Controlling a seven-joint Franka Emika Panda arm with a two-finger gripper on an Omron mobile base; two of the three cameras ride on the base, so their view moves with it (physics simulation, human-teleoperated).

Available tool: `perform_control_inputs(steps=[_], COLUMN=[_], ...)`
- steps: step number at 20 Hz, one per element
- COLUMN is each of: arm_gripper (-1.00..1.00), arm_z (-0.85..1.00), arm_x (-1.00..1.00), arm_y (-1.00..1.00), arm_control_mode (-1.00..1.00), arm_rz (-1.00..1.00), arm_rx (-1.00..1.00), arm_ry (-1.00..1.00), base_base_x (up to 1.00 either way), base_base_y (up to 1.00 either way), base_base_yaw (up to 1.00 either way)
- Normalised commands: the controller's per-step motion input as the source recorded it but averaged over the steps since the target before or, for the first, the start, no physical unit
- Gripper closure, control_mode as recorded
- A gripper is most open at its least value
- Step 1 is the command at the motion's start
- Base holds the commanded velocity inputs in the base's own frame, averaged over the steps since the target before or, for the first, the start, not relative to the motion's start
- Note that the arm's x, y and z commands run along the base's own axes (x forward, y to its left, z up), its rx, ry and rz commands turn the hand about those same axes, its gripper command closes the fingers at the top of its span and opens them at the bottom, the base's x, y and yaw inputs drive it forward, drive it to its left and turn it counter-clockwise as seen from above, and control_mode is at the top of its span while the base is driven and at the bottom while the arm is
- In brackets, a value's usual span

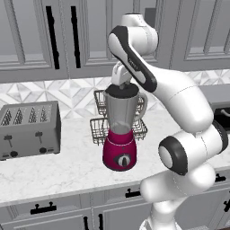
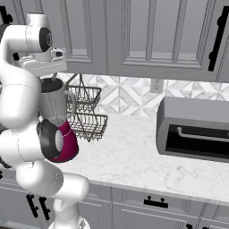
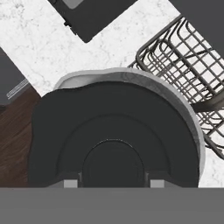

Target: Close the lid blender by securely placing the lid on top.

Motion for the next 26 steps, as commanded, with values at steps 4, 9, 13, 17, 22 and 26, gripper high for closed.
perform_control_inputs(steps=[4, 9, 13, 17, 22, 26], arm_gripper=[-1.00, -1.00, -1.00, -1.00, -1.00, -1.00], arm_z=[-0.62, 0.00, 0.02, 0.16, -0.18, -0.74], arm_x=[-0.02, -0.17, -0.03, -0.28, -0.53, -0.14], arm_y=[0.00, -0.01, 0.00, 0.00, -0.05, -0.18], arm_control_mode=[-1.00, -1.00, -1.00, -1.00, -1.00, -1.00], arm_rz=[0.00, 0.00, 0.00, 0.00, 0.00, 0.00], arm_rx=[0.00, 0.00, 0.00, -0.03, 0.00, 0.00], arm_ry=[0.00, -0.01, -0.02, -0.17, -0.09, 0.00], base_base_x=[0.00, 0.00, 0.00, 0.00, 0.00, 0.00], base_base_y=[0.00, 0.00, 0.00, 0.00, 0.00, 0.00], base_base_yaw=[0.00, 0.00, 0.00, 0.00, 0.00, 0.00])
